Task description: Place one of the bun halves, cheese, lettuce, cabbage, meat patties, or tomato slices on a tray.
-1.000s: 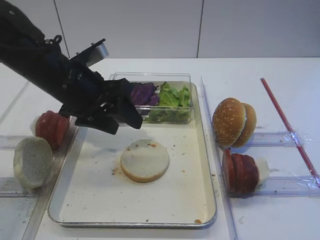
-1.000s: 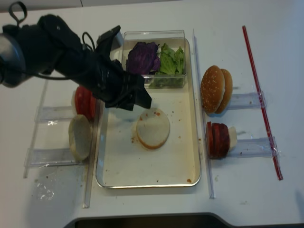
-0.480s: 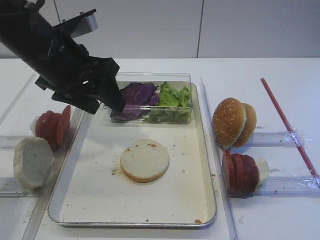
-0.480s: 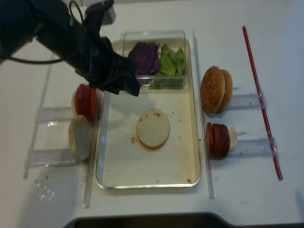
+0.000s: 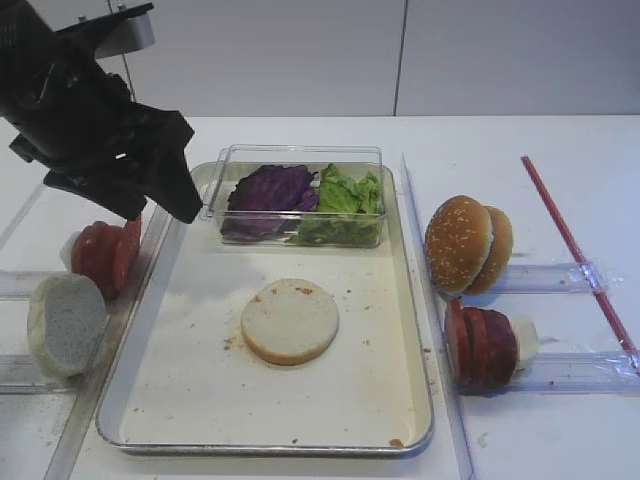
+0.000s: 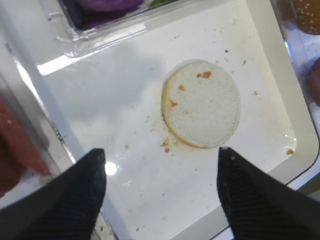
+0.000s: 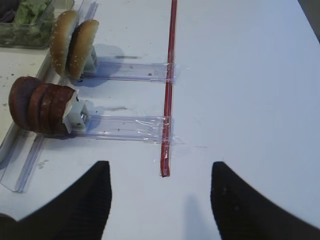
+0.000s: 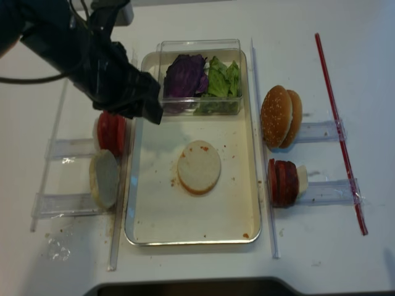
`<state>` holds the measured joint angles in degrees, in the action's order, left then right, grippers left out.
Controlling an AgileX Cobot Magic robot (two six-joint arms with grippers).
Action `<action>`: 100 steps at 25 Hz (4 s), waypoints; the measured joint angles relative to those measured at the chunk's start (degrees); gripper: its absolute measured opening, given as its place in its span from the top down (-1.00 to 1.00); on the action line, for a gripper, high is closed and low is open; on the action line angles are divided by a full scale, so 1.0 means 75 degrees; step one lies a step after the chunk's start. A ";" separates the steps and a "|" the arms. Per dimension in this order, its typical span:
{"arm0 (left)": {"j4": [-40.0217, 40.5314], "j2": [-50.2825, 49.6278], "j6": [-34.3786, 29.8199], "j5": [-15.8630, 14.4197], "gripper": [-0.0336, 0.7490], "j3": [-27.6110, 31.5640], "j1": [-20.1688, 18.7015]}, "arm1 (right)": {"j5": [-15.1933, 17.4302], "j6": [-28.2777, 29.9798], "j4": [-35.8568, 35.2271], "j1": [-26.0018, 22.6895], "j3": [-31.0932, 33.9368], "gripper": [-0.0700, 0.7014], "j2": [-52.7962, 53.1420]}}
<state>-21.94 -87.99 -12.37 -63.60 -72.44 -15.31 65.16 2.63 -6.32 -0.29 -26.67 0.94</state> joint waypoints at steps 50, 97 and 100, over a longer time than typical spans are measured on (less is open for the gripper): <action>0.2406 0.3211 0.0965 -0.0633 -0.20 0.1141 0.1518 | 0.0000 0.0026 0.0011 0.0000 0.0000 -0.36 0.0000; 0.2236 0.8521 0.1175 0.0916 -0.20 0.5896 0.1518 | 0.0000 -0.0004 0.0011 0.0000 0.0000 -0.36 0.0000; 0.2236 0.8688 0.1175 0.0910 -0.20 0.5922 0.1518 | 0.0000 -0.0004 0.0011 0.0000 0.0000 -0.36 0.0000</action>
<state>-5.17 -22.83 -3.56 -56.78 -28.02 -3.93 65.16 2.60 -6.24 -0.29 -26.67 0.94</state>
